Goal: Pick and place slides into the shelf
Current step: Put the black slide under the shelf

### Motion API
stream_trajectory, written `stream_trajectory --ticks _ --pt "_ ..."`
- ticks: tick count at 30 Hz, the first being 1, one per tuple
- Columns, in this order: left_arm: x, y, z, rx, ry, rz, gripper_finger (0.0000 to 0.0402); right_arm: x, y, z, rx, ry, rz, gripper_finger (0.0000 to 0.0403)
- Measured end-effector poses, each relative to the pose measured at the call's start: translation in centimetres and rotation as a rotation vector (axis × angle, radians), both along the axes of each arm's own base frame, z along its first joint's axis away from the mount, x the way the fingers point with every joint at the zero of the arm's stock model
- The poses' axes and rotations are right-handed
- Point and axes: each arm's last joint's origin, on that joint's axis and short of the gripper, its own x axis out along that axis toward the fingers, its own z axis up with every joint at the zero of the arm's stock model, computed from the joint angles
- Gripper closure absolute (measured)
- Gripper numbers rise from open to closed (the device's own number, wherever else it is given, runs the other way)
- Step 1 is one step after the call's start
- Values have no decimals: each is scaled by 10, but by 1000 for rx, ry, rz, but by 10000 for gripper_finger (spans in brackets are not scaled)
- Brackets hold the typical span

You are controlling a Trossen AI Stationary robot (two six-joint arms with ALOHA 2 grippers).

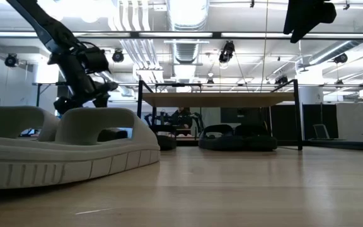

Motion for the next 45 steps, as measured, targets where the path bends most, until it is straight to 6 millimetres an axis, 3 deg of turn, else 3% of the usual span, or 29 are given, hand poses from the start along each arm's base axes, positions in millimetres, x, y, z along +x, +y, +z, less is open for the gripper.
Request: stream_trajectory --ticks 6,14,22,26,34,45 --pt "-13 7 1 103 108 69 203 0 0 0 0 0 0 207" --pt "-2 20 -11 59 -70 -11 203 0 -1 0 4 -4 -17 207" --pt "5 27 -27 -9 -107 -36 208 0 -2 0 10 -8 -31 207" --pt "6 27 -22 31 -125 -57 247 0 -2 0 10 -8 -36 207" --pt "8 30 -25 46 -120 -86 383 0 -3 0 10 -7 -41 207" --pt "6 30 -24 75 -97 -113 400 1 -5 0 21 -14 -71 207"
